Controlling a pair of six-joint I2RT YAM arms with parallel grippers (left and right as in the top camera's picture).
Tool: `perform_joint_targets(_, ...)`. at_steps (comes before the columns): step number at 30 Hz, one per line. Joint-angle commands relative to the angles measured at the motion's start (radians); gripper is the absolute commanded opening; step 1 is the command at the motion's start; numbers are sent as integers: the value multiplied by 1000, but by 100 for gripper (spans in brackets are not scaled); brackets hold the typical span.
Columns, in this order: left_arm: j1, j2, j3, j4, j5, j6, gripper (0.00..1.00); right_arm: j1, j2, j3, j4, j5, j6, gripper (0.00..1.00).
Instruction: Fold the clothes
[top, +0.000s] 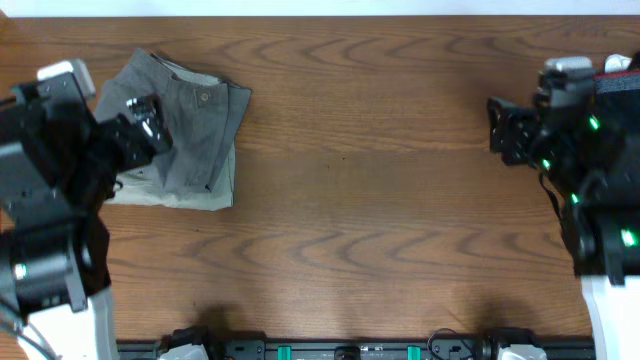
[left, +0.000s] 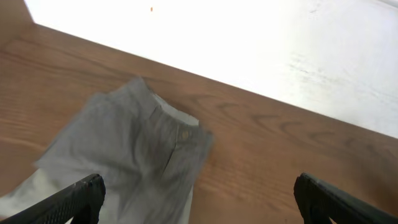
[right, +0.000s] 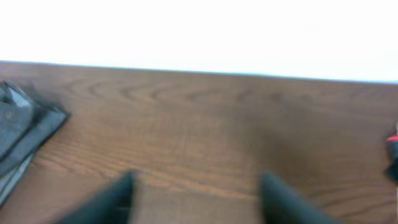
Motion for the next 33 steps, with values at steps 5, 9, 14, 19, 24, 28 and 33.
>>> perform_joint_targets(5,0,-54,-8,-88,-115,24,98,-8,-129,15,-51,36,-41,99)
perform_joint_targets(9,-1,-46,-8,-97,-116,0,98,-7,-146,15,-111,35,-41,99)
perform_joint_targets(14,-1,-32,-8,-98,-116,0,98,-7,-140,15,-195,35,-41,99)
perform_joint_targets(19,-1,-20,-8,-98,-116,0,98,-7,-140,15,-290,36,-41,99)
perform_joint_targets(24,-1,-10,-8,-98,-116,0,98,-7,-139,15,-346,36,-42,99)
perform_joint_targets(28,-1,-5,-8,-97,-116,0,98,-3,-143,14,-288,37,-46,99)
perform_joint_targets(33,-1,-3,-8,-98,-116,0,98,-2,-183,-38,-118,61,-69,99)
